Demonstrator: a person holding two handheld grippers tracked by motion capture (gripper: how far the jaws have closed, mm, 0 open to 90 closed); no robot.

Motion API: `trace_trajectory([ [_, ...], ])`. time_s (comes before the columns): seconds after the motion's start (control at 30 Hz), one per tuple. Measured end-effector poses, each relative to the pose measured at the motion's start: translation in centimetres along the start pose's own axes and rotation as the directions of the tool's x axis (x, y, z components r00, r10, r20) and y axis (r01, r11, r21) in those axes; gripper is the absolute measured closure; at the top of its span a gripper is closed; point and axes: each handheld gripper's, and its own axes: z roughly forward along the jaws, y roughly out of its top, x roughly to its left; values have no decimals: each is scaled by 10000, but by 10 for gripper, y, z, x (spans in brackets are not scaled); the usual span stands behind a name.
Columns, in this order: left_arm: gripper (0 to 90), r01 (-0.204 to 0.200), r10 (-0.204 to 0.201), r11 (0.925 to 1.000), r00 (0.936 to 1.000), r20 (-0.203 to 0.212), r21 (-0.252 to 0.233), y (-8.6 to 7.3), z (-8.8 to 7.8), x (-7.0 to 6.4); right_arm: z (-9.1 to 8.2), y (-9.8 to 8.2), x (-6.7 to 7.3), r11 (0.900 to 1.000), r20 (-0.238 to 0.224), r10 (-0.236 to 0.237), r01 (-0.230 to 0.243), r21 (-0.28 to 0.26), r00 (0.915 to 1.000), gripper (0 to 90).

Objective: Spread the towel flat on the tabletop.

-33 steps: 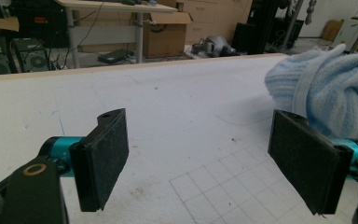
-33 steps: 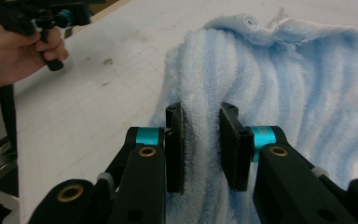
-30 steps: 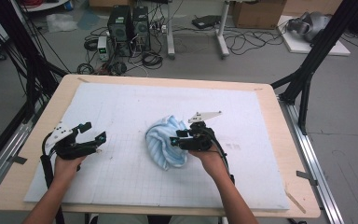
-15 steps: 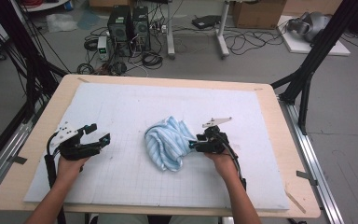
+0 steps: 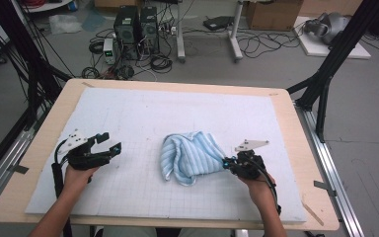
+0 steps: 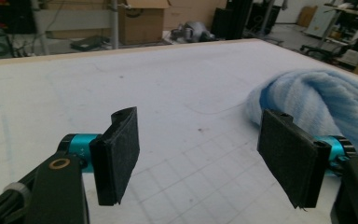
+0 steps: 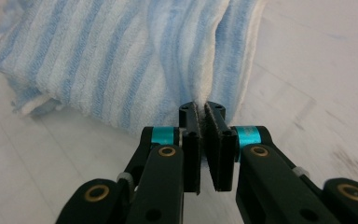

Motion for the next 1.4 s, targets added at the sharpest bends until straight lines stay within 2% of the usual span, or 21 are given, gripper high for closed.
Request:
trace_trajectory([
  [0.07,306,51,-54,9999,9996,262,123,2,6,-5,-3,-2,-1,9999,34,115,-115,-97,9999,781],
  [0.13,307,49,-75,9992,9978,658,405,6,20,-14,-11,-5,-7,9975,433,251,-221,-676,9987,629],
  [0.2,306,-80,33,9976,9977,683,688,10,32,-19,-16,-5,-10,9930,491,471,-414,-1109,9977,580],
  [0.27,306,-46,-13,9957,9979,645,920,12,46,-22,-18,-5,-12,9892,559,473,-390,-1410,9973,551],
  [0.4,322,32,-123,9893,9980,619,1461,16,68,-25,-19,-5,-12,9888,576,359,-271,-1470,9977,535],
  [0.57,355,-178,-33,9652,9968,802,2611,17,109,-36,-16,-5,-13,9898,459,348,-281,-1399,9983,518],
  [0.6,359,-178,-33,9652,9968,802,2611,17,109,-36,-16,-5,-13,9898,459,348,-281,-1399,9983,518],
  [0.73,368,-462,73,9476,9923,1233,3160,17,131,-47,-14,-5,-12,9905,325,249,-202,-1357,9992,508],
  [0.8,374,-567,116,9442,9902,1394,3246,15,139,-54,-13,-5,-12,9904,284,253,-212,-1368,9993,503],
  [0.83,374,-648,106,9334,9881,1534,3529,15,143,-56,-13,-5,-13,9901,247,270,-233,-1387,9993,497],
  [0.9,376,-785,144,9262,9847,1735,3689,14,150,-63,-13,-5,-13,9900,223,310,-276,-1387,9993,494],
  [0.93,416,-1053,299,9151,9804,1948,3892,13,154,-68,-13,-6,-13,9891,199,367,-335,-1431,9991,488],
  [0.97,485,-1053,299,9151,9804,1948,3892,13,154,-68,-13,-6,-13,9891,199,367,-335,-1431,9991,488],
  [1.0,606,-1678,805,9045,9700,2294,3922,11,156,-75,-12,-7,-14,9889,160,406,-379,-1439,9990,485],
  [1.03,720,-1678,805,9045,9700,2294,3922,11,156,-75,-13,-7,-14,9888,156,427,-400,-1436,9990,482],
  [1.07,720,-1915,1056,9039,9664,2343,3824,12,156,-77,-13,-7,-14,9888,156,427,-400,-1436,9990,482],
  [1.1,820,-1965,1159,9084,9664,2294,3690,14,155,-76,-13,-7,-14,9884,125,440,-417,-1459,9990,481],
  [1.2,833,-1546,977,9334,9778,1852,3239,22,148,-66,-13,-8,-15,9879,129,452,-428,-1490,9989,480],
  [1.27,836,-986,592,9528,9880,1428,2872,28,141,-53,-13,-8,-15,9884,128,460,-437,-1451,9989,478],
  [1.3,836,-751,416,9587,9912,1261,2742,30,138,-46,-13,-8,-15,9884,128,460,-437,-1451,9989,478],
  [1.4,838,-254,35,9643,9965,829,2635,36,129,-26,-11,-8,-14,9892,99,470,-451,-1398,9988,477],
])
